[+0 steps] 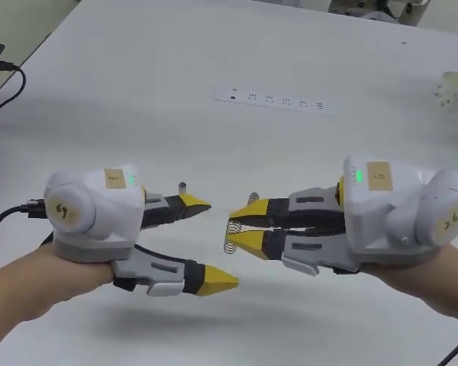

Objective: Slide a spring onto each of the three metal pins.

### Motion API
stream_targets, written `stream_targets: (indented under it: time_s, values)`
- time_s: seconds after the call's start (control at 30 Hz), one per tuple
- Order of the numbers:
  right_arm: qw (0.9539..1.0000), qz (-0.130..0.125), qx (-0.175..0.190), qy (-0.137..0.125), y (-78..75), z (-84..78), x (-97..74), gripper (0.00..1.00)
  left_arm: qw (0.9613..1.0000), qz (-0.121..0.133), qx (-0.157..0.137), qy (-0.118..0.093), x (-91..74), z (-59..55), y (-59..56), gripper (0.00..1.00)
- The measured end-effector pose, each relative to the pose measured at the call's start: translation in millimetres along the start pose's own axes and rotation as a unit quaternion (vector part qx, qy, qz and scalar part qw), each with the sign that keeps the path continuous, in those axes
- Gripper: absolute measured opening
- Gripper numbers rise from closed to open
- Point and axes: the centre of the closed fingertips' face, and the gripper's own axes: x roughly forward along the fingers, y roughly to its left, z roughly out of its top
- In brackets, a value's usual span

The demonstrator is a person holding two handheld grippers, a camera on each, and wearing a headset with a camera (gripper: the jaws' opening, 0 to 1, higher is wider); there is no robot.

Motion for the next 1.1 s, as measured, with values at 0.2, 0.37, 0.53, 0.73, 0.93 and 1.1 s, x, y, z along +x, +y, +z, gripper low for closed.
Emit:
stream_targets:
  time_s: [0.2, 0.37, 0.53, 0.73, 0.93, 1.1]
  values:
    - [1.0, -0.006, 0.002, 0.0, -3.3, -1.4, -1.2, 0.07, 0.9996, 0.028, -0.004, 0.0, -15.4, -6.3, 14.7, 0.83]
    - [1.0, -0.009, 0.001, 0.001, -4.6, -2.6, -1.4, 0.07, 0.9984, 0.055, -0.011, -0.004, -25.3, -8.9, 25.4, 0.96]
    - [0.9999, -0.014, 0.001, 0.0, -6.9, -2.5, -2.6, 0.07, 0.9972, 0.074, -0.015, -0.001, -35.7, -13.2, 33.6, 0.98]
    - [0.9998, -0.02, 0.003, 0.001, -9.7, -5.6, -4.4, 0.07, 0.9957, 0.09, -0.022, -0.004, -47.6, -14.8, 40.5, 0.98]
    - [0.9997, -0.024, 0.003, 0.003, -11.6, -7.5, -6.8, 0.07, 0.9941, 0.105, -0.027, -0.009, -56.2, -16.0, 45.5, 0.98]
    - [0.9996, -0.027, 0.002, 0.006, -12.4, -9.8, -8.3, 0.07, 0.9927, 0.116, -0.031, -0.007, -61.6, -19.5, 49.0, 0.98]
